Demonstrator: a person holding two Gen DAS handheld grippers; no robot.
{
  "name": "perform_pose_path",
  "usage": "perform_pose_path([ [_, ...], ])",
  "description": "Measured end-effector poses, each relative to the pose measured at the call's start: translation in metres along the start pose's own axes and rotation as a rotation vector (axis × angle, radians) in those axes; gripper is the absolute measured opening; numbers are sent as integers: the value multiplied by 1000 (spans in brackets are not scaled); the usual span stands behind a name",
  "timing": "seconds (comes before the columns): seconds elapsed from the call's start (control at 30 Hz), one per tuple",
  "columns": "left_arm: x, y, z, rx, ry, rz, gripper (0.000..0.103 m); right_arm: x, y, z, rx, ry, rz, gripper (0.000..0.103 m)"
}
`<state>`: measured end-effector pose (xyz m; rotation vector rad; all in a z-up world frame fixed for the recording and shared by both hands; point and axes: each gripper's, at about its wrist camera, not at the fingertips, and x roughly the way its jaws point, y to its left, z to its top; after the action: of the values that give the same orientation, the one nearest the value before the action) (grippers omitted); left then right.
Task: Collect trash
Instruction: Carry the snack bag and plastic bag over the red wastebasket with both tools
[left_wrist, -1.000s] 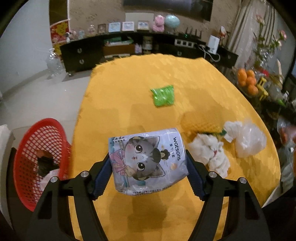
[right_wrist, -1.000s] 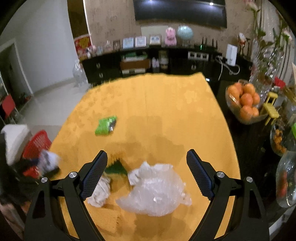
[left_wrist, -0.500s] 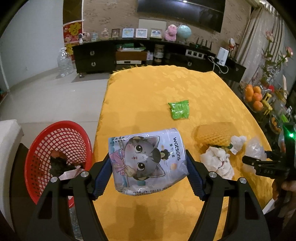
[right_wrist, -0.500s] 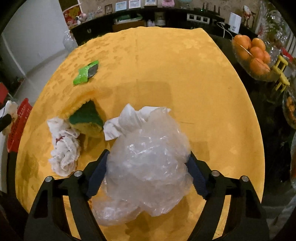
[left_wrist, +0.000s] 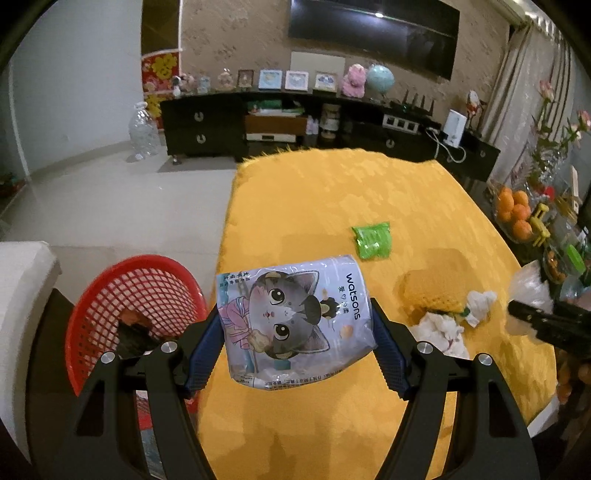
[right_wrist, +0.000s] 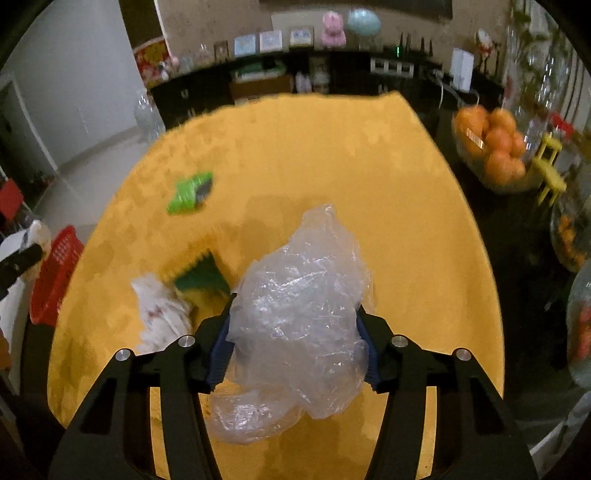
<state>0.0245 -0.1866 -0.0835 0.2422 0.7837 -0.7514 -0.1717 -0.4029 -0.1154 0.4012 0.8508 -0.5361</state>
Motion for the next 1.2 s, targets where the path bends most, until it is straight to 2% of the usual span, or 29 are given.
perform_pose_path([
  [0.27,-26,14,13,-16,-80,65,70,-24,27,20,-48,-120,0,54],
  [0.53,-57,31,25,-32,-169,155,70,-35,66,41,-99,-168,39,54],
  [1.2,-81,101,31,-185,-188,267,70,-39,199,106,-291,-231,176,54],
])
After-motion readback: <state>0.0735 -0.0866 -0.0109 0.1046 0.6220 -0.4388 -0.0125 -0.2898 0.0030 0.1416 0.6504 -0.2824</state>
